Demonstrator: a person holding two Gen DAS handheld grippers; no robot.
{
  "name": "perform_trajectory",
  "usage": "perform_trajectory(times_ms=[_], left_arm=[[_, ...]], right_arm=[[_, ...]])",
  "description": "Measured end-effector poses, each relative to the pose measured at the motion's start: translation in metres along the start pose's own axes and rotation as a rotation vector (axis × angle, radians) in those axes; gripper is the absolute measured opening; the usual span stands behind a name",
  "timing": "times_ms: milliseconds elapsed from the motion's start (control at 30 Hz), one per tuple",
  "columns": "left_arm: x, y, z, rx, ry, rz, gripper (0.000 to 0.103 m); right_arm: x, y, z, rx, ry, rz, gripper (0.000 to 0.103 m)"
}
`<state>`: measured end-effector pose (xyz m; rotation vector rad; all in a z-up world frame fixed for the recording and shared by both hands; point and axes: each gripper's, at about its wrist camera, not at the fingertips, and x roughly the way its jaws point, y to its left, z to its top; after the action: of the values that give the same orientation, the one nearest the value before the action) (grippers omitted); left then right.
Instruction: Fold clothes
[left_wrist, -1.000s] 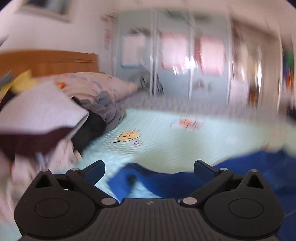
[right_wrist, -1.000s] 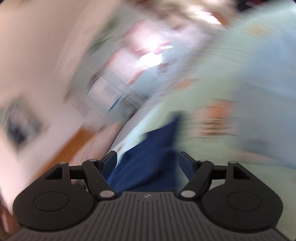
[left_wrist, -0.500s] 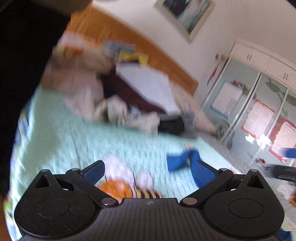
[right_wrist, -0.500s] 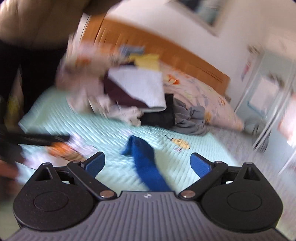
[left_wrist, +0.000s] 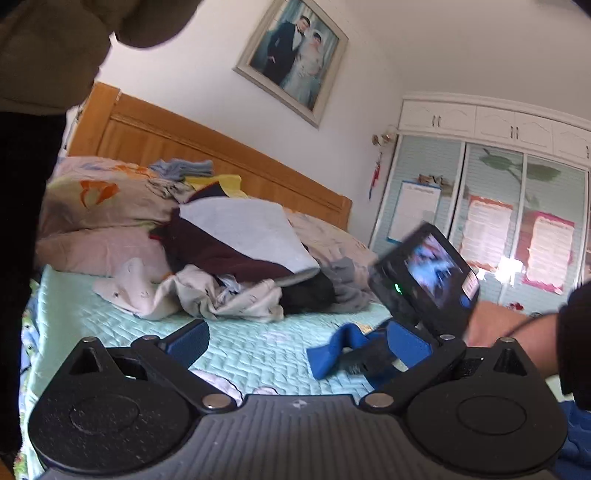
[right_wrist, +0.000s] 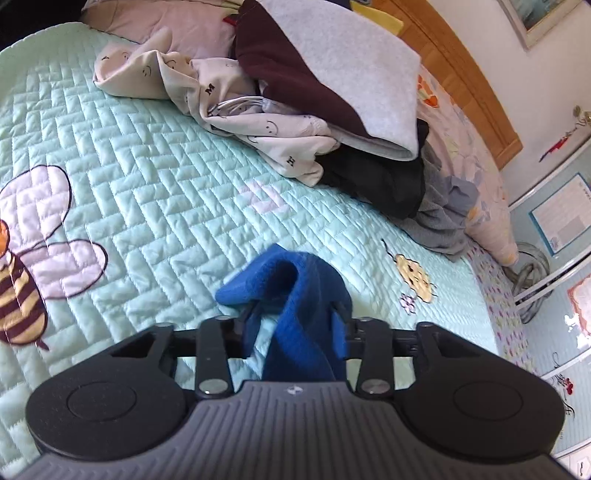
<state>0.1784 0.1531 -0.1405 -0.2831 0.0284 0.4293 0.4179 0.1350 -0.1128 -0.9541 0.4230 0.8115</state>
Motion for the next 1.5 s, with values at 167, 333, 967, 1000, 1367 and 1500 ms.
perform_trajectory(times_ms=[167,333,967,1000,1367,1500], left_arm=[[0.011,0.009,-0.003,-0.046,0.057,-0.007,0.103],[0.009,0.012,-0.006,-0.061,0.062,-0.035,0.103],[0.012,-0.002,-0.013,-0.028,0.106,-0.105,0.103],[0.011,-0.002,-0.014,-0.029,0.107,-0.108,0.103],[0.014,-0.003,-0.016,-0.029,0.124,-0.117,0.103],[0.019,-0.001,-0.017,-0.049,0.147,-0.112,0.103]], right_arm=[[-0.009,-0.029,0.016,0.086,-0.011,0.082,0.005],[-0.026,-0.084,0.037,0.297,-0.086,0.252,0.005],[-0.006,-0.121,-0.013,0.837,-0.034,0.104,0.054],[-0.006,-0.115,-0.017,0.852,-0.015,0.095,0.054],[0.050,-0.098,-0.063,1.149,0.084,0.101,0.072],[0.074,-0.095,-0.047,1.135,0.071,0.082,0.030]])
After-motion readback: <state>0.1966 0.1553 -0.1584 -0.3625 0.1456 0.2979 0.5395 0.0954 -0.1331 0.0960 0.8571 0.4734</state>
